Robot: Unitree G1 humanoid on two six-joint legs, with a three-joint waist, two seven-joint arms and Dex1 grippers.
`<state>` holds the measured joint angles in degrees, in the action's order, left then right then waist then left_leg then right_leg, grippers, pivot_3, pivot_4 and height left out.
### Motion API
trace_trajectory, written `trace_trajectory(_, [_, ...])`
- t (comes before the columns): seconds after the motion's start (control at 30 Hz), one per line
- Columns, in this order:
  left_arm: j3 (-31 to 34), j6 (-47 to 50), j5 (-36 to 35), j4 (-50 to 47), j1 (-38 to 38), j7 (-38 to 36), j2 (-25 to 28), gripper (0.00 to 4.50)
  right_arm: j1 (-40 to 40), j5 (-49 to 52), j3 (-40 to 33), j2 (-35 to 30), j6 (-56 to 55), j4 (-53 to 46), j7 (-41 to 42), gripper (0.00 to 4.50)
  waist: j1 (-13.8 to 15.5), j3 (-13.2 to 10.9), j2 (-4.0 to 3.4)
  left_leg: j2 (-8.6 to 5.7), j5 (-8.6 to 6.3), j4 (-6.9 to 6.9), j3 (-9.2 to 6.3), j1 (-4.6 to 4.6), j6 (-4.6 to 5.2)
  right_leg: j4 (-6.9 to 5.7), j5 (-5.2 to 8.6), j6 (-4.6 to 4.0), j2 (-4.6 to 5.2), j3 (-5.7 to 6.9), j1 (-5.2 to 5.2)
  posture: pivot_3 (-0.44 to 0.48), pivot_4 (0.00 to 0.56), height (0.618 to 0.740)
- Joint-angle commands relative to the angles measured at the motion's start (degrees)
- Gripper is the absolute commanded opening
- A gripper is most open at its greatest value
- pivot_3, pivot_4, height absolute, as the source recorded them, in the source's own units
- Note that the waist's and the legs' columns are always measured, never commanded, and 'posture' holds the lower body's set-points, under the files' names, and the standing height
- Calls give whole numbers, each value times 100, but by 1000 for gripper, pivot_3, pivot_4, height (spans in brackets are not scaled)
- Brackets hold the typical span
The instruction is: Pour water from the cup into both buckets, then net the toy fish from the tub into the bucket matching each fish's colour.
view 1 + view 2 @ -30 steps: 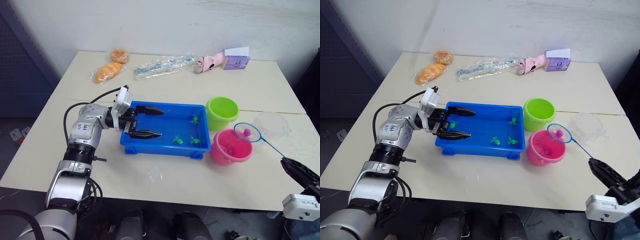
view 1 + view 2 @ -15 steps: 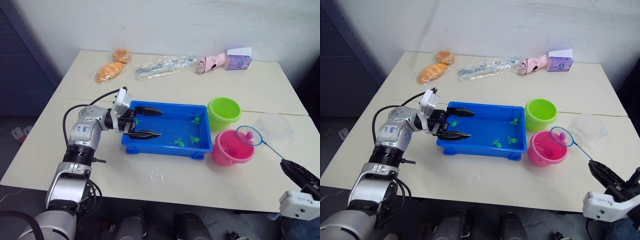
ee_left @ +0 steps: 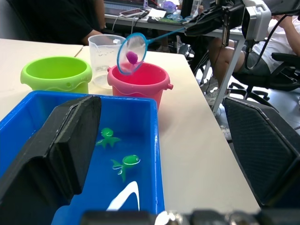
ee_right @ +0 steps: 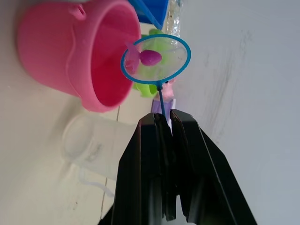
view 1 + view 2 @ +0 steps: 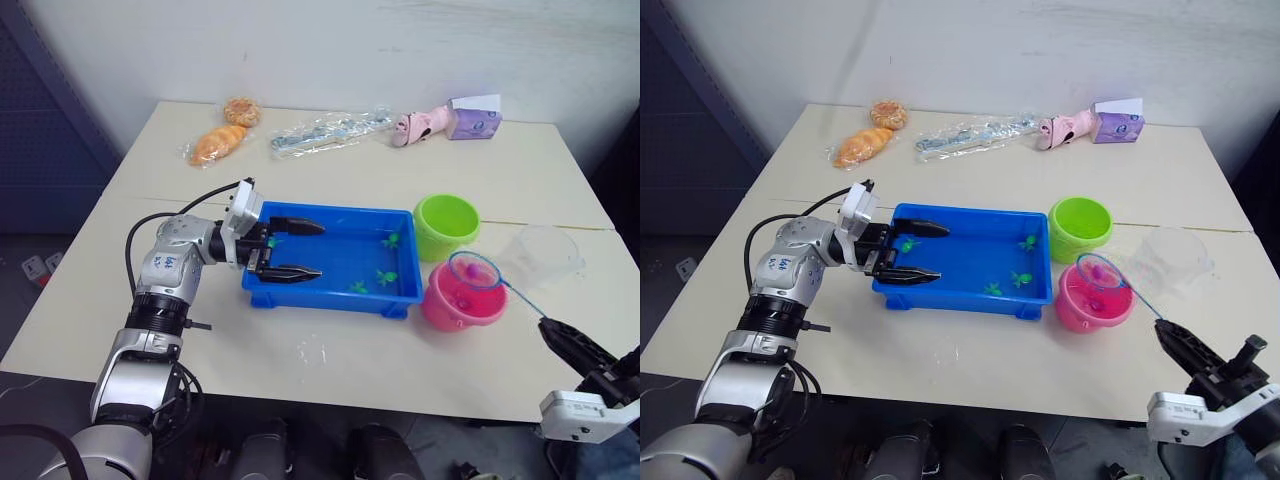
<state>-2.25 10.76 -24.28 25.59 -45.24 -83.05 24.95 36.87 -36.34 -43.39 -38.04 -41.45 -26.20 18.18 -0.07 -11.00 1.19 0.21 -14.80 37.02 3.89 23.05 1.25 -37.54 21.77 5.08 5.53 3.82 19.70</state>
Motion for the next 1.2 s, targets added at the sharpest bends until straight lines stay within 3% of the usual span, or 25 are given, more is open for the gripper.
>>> trace_trajectory(0.03, [63, -71, -39, -125, -25, 0, -12, 4457, 81, -58, -112, 65, -87, -4, -167, 0, 1, 0, 0, 1, 0, -1, 0, 0, 0, 0, 0, 0, 0, 0, 0, 0, 150, 740])
trace_trajectory(0.33, [77, -140, -36, -94, 34, 39, -32, 4457, -28, 156, -168, 168, 91, -185, -214, 0, -6, 0, 0, 2, 1, 1, 0, -1, -1, -1, 0, 0, -1, 0, 0, 0, 150, 740])
trace_trajectory(0.43, [91, -165, -35, -84, 39, 67, -24, 4457, -63, 1063, -128, 122, 424, -332, 56, 0, -2, 0, 0, 1, 0, 1, 0, 0, 0, -1, 0, 0, 0, 0, -1, 0, 150, 740])
trace_trajectory(0.53, [151, -219, -19, 10, 56, 43, 82, 4457, -238, 2371, 181, -297, 1118, -717, 722, 0, -32, 0, 0, 1, 0, 2, 0, -1, 1, 0, 0, 0, 0, -1, -3, 0, 150, 740])
trace_trajectory(0.63, [183, -268, 13, 76, 84, 97, 137, 4457, -514, 2994, 512, -734, 2231, -1155, 1388, 0, -38, 0, 0, 10, 0, 3, 0, -9, 1, -1, 0, 0, -5, 0, -9, 0, 150, 740])
trace_trajectory(0.73, [219, -350, 50, 182, 90, 172, 181, 4457, -1280, 3237, 1163, -1265, 3837, -1579, 1861, 0, -36, 0, 0, 14, -1, 4, 0, -9, 1, -2, 0, -1, -7, 1, -8, 0, 150, 740])
trace_trajectory(0.9, [265, -383, 79, 231, 125, 229, 249, 4457, -2711, 2998, 2422, -1917, 5384, -1670, 2277, 0, 6, 0, -1, 12, -4, 9, -11, 4, 8, 2, -1, -1, -3, 9, -2, 0, 150, 740])
trace_trajectory(1.2, [269, -590, 198, 279, 286, 130, 443, 4457, -4581, 2462, 4228, -2234, 6193, -1080, 2778, 0, -3, -1, -2, 5, -8, 13, -18, 15, 13, 9, -1, -1, 6, 25, -2, 0, 150, 740])
